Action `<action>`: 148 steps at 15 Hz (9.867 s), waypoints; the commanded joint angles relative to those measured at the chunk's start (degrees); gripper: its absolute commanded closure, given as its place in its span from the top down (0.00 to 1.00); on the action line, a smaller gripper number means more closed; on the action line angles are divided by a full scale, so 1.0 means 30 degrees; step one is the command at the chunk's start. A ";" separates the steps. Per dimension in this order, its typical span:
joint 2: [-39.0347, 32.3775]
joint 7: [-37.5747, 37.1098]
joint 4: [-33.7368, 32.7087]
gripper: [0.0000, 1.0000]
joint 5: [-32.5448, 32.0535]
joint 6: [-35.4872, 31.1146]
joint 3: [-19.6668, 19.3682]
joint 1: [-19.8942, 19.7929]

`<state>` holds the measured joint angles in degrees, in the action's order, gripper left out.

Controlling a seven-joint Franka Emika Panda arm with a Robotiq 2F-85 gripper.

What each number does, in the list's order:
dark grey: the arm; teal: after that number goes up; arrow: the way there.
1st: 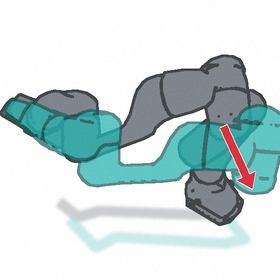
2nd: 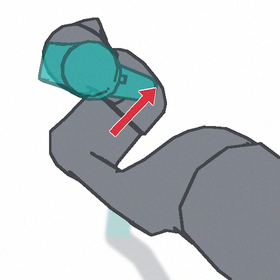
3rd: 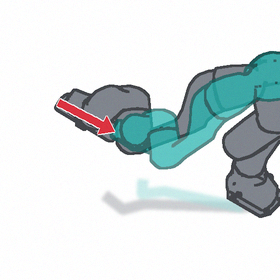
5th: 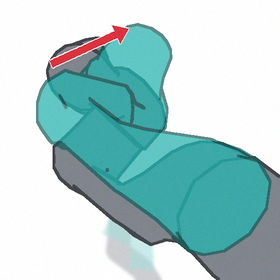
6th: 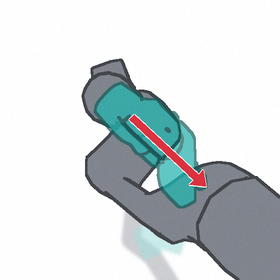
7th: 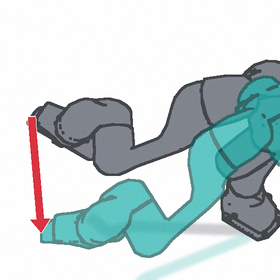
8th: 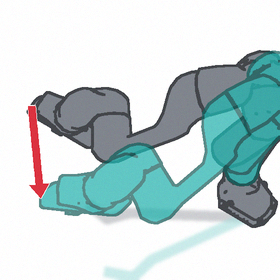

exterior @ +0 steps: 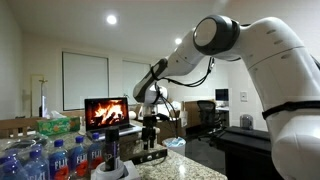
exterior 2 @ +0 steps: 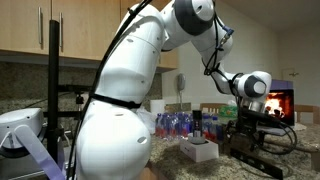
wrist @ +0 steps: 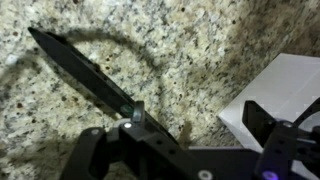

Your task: Pick up the marker, seal tape and remote and put them on the box

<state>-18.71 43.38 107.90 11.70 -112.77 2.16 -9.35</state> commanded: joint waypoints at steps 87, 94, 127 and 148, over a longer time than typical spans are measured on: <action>-0.0513 1.3124 0.0783 1.00 -0.5872 -0.4661 -0.0587 0.1681; -0.1969 1.2989 0.0624 1.00 -0.6104 -0.6746 -0.0321 0.1637; 0.9758 -0.0029 0.3040 0.18 -0.6356 0.2097 -0.0688 0.2766; 0.1879 -1.2385 -0.7031 0.17 -0.6526 0.7744 0.3333 0.7549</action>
<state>-11.35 8.06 90.34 -8.99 -94.16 12.73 13.19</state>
